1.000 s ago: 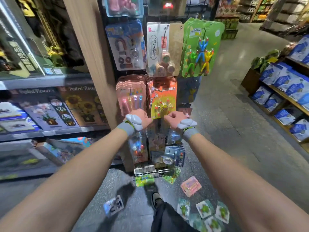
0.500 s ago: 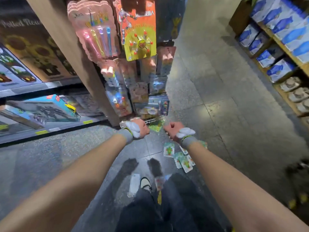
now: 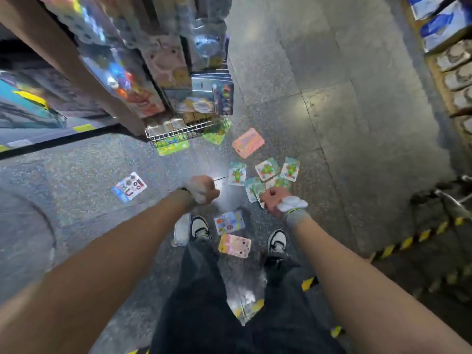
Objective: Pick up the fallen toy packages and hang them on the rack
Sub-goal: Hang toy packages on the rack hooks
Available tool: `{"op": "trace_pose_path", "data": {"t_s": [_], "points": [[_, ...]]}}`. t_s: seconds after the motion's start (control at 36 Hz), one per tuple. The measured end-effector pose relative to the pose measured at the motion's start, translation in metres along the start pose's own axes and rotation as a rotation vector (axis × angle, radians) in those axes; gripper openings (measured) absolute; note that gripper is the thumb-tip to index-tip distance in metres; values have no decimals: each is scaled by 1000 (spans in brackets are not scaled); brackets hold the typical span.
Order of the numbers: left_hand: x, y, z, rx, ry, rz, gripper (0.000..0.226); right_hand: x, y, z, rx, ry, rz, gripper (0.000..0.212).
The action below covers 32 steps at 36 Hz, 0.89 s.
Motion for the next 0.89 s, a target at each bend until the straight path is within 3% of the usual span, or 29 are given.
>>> {"op": "trace_pose_path", "data": {"t_s": [0.17,0.33,0.47,0.64,0.81,0.89], "points": [[-13,-42,60,-27,-70,-50,43,38,-53,22,-23,-51,11,18],[-26,-100,144,-183,-67,-154,45,81,-129,49,-91,-37,74,33],[-37,-154,198,-173,-16,-179,45,103,-185,73,-122,-31,32,39],[-42,-233,254,-133,171,-212,37,136,-266,104,-128,-24,48,32],[-64,-344,331,-14,548,-299,32,176,-372,143,-133,18,109,28],[-68,-382,349,-6,581,-344,30,191,-412,154,-124,8,139,27]]}}
Point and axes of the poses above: each hand's wrist, its own y-axis away from the middle knuckle, its own z-axis out of the palm, x = y × z, the point moved 8 cm from there along -y, towards the middle knuckle, and after that the axes turned 8 degrees about z, right-handed, at the moved point
